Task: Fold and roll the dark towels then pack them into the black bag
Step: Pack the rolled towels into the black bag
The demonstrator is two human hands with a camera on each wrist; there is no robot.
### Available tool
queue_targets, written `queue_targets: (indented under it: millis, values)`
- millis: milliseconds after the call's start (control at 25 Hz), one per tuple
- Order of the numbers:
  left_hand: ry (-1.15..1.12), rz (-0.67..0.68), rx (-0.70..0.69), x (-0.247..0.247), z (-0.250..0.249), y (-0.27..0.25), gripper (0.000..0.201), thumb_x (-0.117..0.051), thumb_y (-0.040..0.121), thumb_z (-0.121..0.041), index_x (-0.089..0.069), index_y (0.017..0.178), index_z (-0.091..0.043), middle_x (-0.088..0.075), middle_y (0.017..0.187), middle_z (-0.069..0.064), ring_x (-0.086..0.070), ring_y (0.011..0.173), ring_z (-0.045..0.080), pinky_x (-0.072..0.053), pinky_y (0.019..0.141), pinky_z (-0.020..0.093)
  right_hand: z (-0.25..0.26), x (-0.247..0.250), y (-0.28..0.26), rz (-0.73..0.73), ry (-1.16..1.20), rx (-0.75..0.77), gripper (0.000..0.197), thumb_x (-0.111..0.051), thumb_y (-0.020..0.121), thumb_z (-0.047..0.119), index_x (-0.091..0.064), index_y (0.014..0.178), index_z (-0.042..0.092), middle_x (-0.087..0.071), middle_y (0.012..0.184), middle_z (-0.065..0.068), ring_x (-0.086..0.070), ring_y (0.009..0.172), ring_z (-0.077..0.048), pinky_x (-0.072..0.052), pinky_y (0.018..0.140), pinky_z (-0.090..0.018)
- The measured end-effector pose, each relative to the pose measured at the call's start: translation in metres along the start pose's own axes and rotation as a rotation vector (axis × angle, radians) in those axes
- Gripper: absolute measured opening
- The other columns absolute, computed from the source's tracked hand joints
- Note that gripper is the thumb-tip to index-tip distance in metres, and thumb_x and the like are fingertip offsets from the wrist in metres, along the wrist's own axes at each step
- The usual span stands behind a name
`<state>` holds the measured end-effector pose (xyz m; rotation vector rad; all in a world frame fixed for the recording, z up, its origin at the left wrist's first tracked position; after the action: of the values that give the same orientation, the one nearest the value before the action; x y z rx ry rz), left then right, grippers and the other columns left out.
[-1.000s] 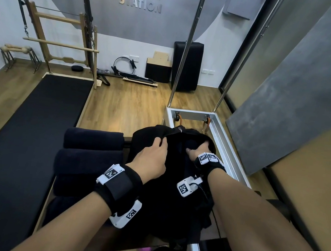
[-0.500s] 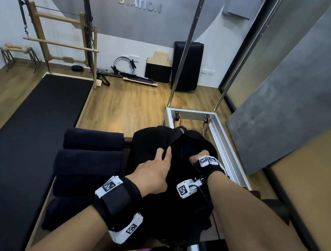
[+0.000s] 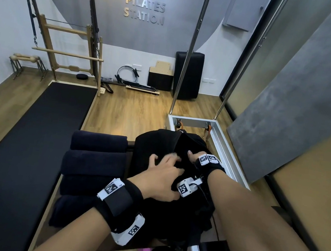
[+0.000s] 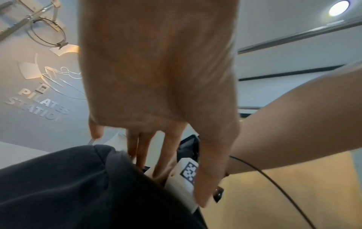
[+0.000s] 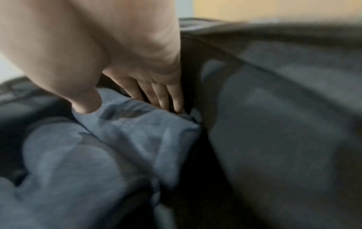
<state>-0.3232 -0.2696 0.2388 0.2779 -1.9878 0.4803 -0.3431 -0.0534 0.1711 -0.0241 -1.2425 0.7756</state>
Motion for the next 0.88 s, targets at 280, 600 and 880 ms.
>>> queue_targets:
  millis: [280,600,880]
  values:
    - [-0.079,-0.114,0.042,-0.011,-0.006,0.003,0.06,-0.066,0.087,-0.073,-0.074,0.097,-0.015,-0.054,0.068,-0.004,-0.047,0.081,0.019,-0.03,0.097,0.041,0.019,0.016,-0.01,-0.354,0.34,0.099,0.021,-0.056,0.093,0.018,-0.062,0.086,-0.001,-0.069,0.098,-0.024,-0.062,0.08,-0.036,-0.045,0.067,-0.035]
    - [0.242,-0.382,0.013,0.003,-0.027,-0.008,0.049,-0.053,0.094,-0.071,-0.049,0.076,-0.025,-0.052,0.066,-0.008,-0.05,0.074,0.017,-0.029,0.092,0.044,0.022,-0.001,-0.005,0.206,0.174,0.099,0.027,-0.06,0.092,0.014,-0.071,0.107,-0.005,-0.073,0.115,-0.026,-0.069,0.09,-0.034,-0.057,0.09,-0.043]
    - [0.118,-0.451,0.104,0.012,-0.013,-0.039,0.072,-0.036,0.081,-0.098,-0.059,0.087,-0.03,-0.06,0.077,-0.013,-0.054,0.082,0.009,-0.03,0.095,0.042,0.057,0.031,-0.032,0.099,0.068,0.205,0.021,-0.062,0.095,0.012,-0.066,0.104,-0.006,-0.072,0.111,-0.025,-0.072,0.1,-0.038,-0.058,0.096,-0.047]
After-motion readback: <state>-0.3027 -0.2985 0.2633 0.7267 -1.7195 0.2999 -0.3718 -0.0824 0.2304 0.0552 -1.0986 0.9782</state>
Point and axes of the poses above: each hand's wrist, its own y-axis towards the middle knuckle, its own x-axis out of the back of the hand, z = x × y, the point moved 5 cm from there along y, towards the middle knuckle
